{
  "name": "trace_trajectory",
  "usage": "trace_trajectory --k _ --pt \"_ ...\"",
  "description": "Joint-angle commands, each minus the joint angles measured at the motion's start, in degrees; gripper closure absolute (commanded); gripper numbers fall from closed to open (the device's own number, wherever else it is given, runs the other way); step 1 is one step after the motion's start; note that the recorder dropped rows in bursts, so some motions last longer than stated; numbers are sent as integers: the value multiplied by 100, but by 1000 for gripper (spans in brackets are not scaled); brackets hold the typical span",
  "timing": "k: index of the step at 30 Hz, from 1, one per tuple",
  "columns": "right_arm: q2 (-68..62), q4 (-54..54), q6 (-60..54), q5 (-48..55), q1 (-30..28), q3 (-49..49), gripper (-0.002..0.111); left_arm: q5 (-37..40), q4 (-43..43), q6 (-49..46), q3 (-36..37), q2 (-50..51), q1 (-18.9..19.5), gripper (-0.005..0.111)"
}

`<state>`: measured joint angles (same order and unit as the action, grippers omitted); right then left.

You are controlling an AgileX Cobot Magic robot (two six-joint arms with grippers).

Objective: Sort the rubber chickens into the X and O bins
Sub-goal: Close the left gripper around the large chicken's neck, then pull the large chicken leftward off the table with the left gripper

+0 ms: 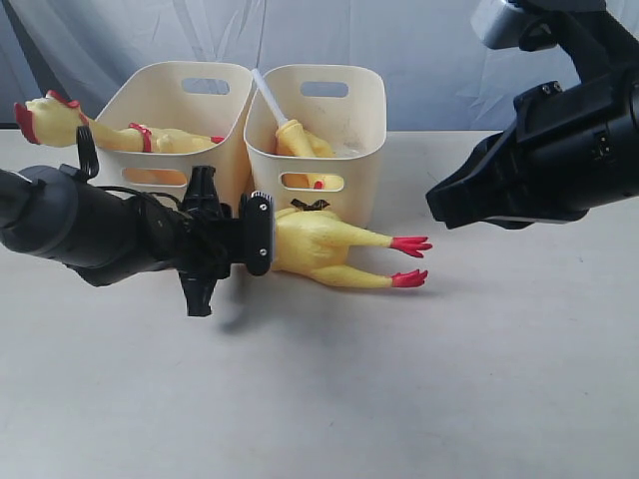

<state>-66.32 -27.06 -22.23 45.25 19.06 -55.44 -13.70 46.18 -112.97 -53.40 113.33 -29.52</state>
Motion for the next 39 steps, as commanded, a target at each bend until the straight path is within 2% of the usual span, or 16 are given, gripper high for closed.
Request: trace_trajectory --k 1,7,20,26,39 --pt "29 -13 -25 -50 3 33 109 -109 -31 31 19 61 -34 61" --pt "29 -13 -25 -50 3 33 109 -177 230 31 19 -82 -34 61" --pt "29 -41 -25 -50 3 33 109 135 -215 31 -9 -153 -34 61" --pt "29 -39 -25 -63 3 33 109 173 -215 316 -207 -88 -34 45" --pt "29 -39 -25 -63 3 33 109 486 -215 374 -556 149 -34 45"
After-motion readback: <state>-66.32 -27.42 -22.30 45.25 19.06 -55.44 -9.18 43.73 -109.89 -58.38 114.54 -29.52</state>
